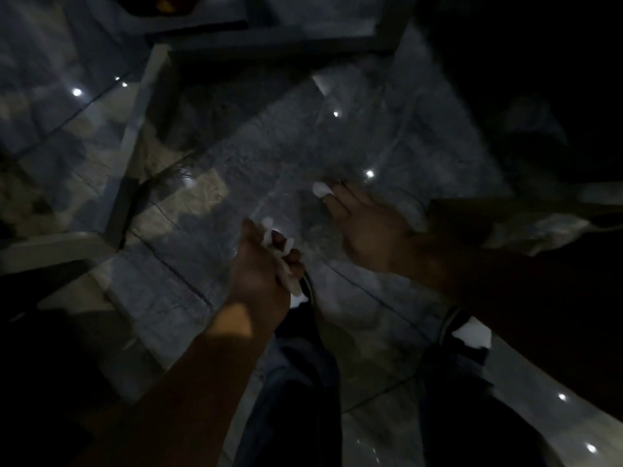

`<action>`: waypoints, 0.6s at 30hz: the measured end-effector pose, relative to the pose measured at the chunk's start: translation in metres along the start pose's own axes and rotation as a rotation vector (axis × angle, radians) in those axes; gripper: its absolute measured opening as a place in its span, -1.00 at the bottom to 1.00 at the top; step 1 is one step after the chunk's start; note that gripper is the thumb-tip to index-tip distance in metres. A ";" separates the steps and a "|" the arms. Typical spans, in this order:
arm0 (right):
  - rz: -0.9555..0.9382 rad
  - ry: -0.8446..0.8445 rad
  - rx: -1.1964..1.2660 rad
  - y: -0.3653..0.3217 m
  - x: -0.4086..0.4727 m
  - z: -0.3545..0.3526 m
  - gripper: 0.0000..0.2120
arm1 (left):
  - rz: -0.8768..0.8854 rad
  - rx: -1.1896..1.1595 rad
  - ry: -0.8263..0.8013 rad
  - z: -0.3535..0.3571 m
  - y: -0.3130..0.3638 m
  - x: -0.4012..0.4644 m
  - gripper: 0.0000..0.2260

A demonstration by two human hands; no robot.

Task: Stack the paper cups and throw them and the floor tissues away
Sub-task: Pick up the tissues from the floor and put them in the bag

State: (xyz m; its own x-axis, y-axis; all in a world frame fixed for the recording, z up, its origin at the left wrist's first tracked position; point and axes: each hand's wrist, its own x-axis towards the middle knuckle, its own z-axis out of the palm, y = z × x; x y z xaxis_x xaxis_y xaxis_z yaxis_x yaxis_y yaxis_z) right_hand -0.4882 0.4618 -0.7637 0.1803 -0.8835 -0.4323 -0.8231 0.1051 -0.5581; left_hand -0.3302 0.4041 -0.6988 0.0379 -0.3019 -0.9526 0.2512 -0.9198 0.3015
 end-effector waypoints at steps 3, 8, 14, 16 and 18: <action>-0.052 0.059 0.030 0.002 -0.032 -0.027 -0.41 | 0.051 -0.011 -0.055 0.019 -0.006 -0.026 -0.66; -0.130 0.243 0.101 0.006 -0.082 -0.056 -0.70 | 0.133 0.190 -0.143 0.030 -0.018 -0.056 -0.78; -0.086 0.216 0.184 0.007 -0.137 -0.071 -0.80 | 0.177 0.356 -0.217 0.057 -0.042 -0.085 -0.69; -0.075 0.216 0.219 0.008 -0.156 -0.080 -0.81 | 0.185 0.477 -0.240 0.066 -0.050 -0.091 -0.60; -0.055 0.232 0.225 0.013 -0.177 -0.089 -0.81 | 0.154 0.520 -0.254 0.075 -0.059 -0.098 -0.60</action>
State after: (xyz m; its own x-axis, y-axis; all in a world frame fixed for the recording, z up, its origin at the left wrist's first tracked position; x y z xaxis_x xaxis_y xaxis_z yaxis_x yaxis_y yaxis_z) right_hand -0.5785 0.5787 -0.6313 0.0725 -0.9686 -0.2380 -0.6713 0.1291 -0.7298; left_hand -0.4213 0.4687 -0.6198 -0.2126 -0.4332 -0.8759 -0.2479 -0.8431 0.4771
